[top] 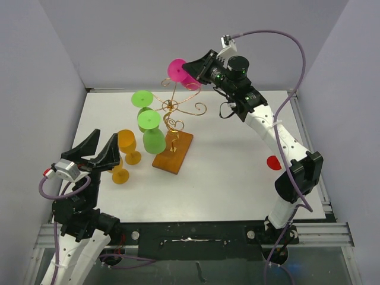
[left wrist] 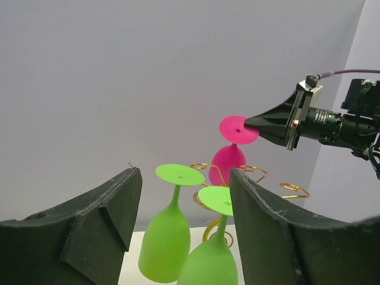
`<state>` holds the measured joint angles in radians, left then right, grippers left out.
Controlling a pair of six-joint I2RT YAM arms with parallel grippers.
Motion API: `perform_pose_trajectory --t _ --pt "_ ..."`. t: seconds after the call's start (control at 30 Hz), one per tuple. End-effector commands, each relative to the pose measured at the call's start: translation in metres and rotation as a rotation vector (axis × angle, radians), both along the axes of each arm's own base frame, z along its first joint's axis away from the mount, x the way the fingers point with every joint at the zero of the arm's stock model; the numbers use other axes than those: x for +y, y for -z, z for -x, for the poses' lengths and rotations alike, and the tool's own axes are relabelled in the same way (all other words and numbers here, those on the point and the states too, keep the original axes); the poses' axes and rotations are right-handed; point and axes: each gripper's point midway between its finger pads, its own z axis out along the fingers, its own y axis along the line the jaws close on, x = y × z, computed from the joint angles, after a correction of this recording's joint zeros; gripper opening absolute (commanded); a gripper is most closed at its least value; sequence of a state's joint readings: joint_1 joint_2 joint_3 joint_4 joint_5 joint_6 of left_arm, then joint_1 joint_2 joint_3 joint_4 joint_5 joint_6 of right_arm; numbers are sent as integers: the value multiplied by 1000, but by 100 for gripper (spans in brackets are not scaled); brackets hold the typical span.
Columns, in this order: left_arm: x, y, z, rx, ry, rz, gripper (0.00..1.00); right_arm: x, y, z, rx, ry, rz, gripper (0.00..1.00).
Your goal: Place the wine glass upside down on the wine glass rack
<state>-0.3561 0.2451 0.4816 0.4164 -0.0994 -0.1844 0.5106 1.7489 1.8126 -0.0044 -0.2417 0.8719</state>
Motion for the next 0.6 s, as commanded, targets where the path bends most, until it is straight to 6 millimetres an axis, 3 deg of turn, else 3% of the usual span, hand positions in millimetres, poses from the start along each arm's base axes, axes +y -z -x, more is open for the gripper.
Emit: perform_pose_trajectory --t 0.0,0.57 --pt "3 -12 7 -46 6 24 58 11 -29 18 -61 -63 -26 0" --pt "4 -11 5 -42 -5 24 58 18 3 1 19 -54 10 0"
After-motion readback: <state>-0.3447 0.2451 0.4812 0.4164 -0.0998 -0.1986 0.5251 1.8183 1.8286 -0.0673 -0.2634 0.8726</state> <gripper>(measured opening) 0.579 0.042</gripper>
